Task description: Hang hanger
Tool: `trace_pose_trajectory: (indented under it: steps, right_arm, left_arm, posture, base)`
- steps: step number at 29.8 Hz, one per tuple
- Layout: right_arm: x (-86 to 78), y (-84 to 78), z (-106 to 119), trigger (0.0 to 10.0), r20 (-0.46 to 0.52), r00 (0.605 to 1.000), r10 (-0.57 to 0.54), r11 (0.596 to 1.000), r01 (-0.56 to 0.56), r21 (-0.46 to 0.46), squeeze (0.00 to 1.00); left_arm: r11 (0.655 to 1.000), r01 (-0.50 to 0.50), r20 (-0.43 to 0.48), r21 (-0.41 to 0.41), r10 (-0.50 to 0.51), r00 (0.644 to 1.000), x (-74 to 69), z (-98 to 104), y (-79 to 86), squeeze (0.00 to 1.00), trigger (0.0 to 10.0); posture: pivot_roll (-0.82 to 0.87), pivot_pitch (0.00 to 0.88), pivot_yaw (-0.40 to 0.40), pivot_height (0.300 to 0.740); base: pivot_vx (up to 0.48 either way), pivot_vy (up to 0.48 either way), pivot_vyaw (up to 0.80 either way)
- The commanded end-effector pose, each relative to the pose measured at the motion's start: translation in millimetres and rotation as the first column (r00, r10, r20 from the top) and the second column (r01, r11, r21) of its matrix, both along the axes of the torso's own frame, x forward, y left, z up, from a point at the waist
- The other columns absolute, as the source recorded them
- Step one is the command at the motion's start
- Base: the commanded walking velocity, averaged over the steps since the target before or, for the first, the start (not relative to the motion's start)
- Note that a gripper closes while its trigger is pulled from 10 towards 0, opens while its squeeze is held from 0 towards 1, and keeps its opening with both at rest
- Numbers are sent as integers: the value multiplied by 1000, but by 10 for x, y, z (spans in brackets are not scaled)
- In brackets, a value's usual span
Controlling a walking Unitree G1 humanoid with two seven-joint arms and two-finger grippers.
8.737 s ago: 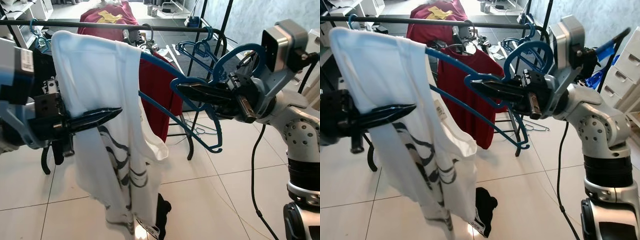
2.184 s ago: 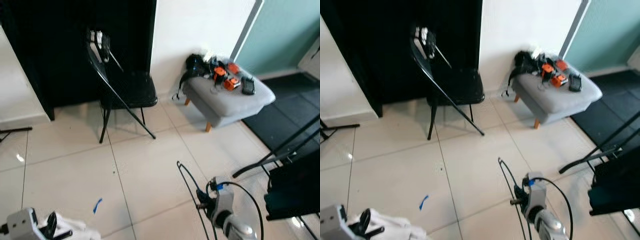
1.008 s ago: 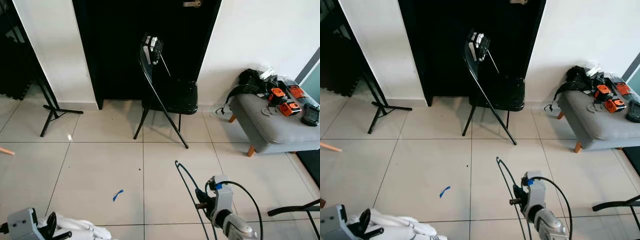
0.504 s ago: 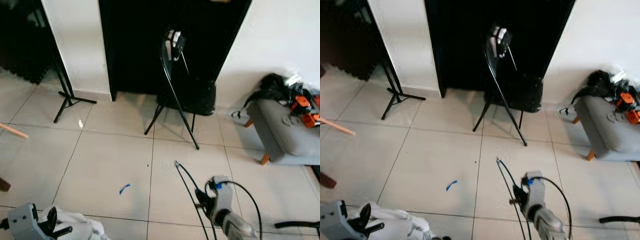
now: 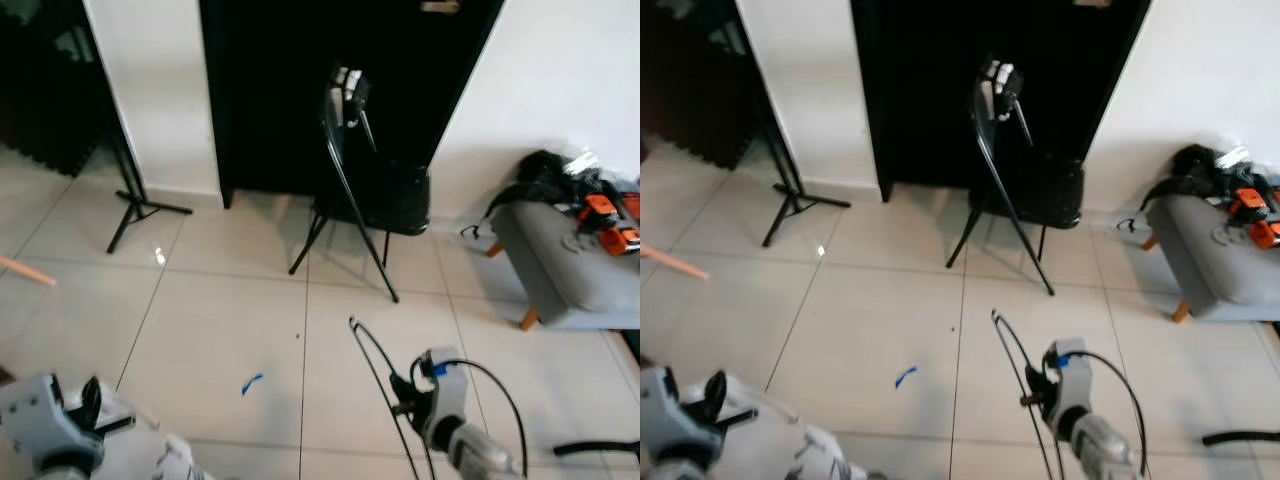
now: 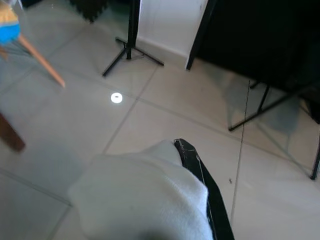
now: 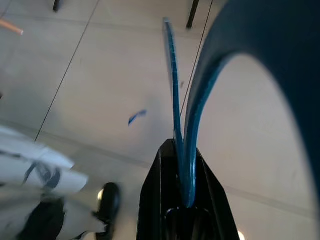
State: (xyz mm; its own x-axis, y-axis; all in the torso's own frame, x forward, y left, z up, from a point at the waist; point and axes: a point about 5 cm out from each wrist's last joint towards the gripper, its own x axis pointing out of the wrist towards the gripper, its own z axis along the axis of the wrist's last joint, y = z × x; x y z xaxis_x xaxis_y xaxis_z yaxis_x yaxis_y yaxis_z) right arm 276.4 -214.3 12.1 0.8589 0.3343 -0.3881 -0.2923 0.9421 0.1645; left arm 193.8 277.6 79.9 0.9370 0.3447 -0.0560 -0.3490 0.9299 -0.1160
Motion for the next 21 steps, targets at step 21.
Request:
trace_pose_trajectory:
  steps: [21]
  right_arm:
    - [673, 1015, 1875, 10000, 536, 705, 465, 830, -557, 13, 0]
  left_arm:
    - [969, -106, 271, 225, 42, 962, 220, 1294, 13, 0, 10000]
  posture:
    - [58, 150, -112, 740]
  base:
    - [465, 0, 776]
